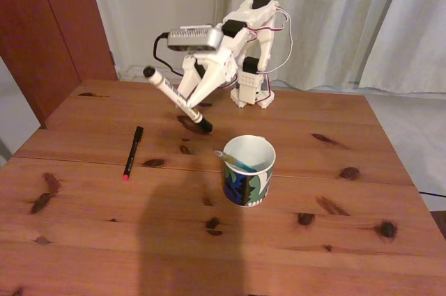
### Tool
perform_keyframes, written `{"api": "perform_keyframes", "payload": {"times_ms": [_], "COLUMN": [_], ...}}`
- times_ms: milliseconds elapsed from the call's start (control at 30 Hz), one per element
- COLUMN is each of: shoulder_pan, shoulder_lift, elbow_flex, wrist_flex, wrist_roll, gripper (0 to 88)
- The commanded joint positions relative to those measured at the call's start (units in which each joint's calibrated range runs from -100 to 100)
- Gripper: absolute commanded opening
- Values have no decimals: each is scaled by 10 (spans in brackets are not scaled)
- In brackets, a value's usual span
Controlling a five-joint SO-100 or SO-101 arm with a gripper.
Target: Clean up the desk and place the pens and markers into the cup
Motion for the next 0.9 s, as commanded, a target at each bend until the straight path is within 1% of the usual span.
{"api": "perform_keyframes", "payload": {"times_ms": [0, 133, 400, 633, 800, 867], "shoulder_pan": [-8, -54, -127, -143, -142, -139], "shoulder_lift": [-50, -88, -123, -112, -66, -45], "elbow_flex": [3, 5, 65, 91, 83, 80], "wrist_flex": [-20, -14, -17, -18, -21, -43], "wrist_roll": [-15, -29, -34, -35, -35, -35], "gripper": [8, 8, 8, 8, 8, 8]}}
